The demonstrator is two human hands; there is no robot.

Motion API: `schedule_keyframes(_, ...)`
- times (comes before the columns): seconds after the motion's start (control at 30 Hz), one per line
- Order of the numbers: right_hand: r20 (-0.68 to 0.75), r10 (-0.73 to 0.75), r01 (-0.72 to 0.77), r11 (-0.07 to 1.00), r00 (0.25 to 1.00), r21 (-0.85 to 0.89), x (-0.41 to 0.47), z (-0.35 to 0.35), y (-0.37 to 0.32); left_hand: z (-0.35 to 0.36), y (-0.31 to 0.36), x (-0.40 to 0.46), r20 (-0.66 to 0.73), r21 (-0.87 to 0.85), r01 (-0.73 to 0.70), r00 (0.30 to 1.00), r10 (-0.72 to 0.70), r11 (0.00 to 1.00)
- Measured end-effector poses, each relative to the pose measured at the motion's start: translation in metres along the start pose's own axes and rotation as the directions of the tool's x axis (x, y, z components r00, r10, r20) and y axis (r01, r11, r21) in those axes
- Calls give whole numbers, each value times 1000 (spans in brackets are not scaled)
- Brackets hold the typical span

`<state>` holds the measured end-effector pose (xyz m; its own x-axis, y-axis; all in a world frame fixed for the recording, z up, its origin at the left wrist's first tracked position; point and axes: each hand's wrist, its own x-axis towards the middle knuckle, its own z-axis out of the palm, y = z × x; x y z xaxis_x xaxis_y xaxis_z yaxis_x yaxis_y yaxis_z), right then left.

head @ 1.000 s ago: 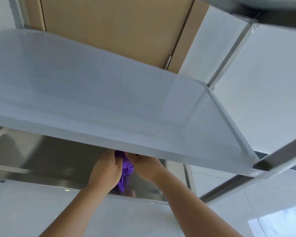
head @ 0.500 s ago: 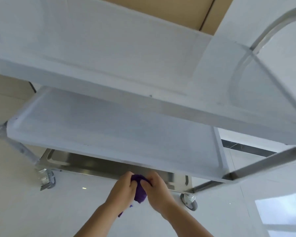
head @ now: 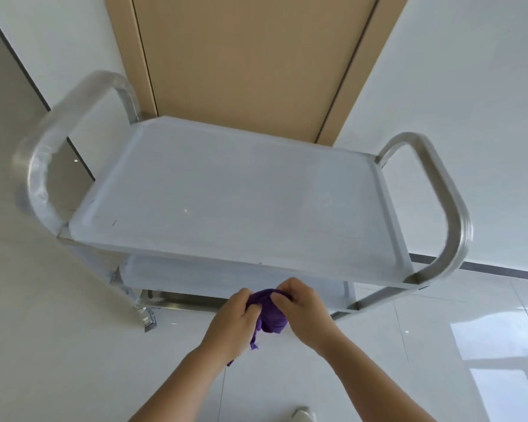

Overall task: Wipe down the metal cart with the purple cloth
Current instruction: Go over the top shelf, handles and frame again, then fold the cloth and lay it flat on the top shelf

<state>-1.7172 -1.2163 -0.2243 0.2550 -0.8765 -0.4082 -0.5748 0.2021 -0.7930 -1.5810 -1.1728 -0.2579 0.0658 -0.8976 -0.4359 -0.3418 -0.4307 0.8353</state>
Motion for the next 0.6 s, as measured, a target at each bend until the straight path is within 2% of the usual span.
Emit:
schedule_keyframes(0.33,-217,-128,149,985,968,84,-39,-32,-106,-77,102,-45,37,182,-165,986,161,969)
schedule_keyframes(0.43,-430,-186,196,980,883,-20,-42,-36,-120,-90,124,-41,26,63,-171,985,170,983)
schedule_keyframes(0.5,-525,-182,204,979,831,-17,-47,-38,-127,-98,138,-36,20,-111,-135,990,138,985)
schedule_keyframes(0.53,-513,-163,199,980,843,15,-50,-38,-129,-101,143,-34,25,-196,-104,993,111,975)
schedule_keyframes(0.6,-365,-151,187,980,918,63,-54,-35,-130,-106,154,-30,41,-315,-60,996,77,947)
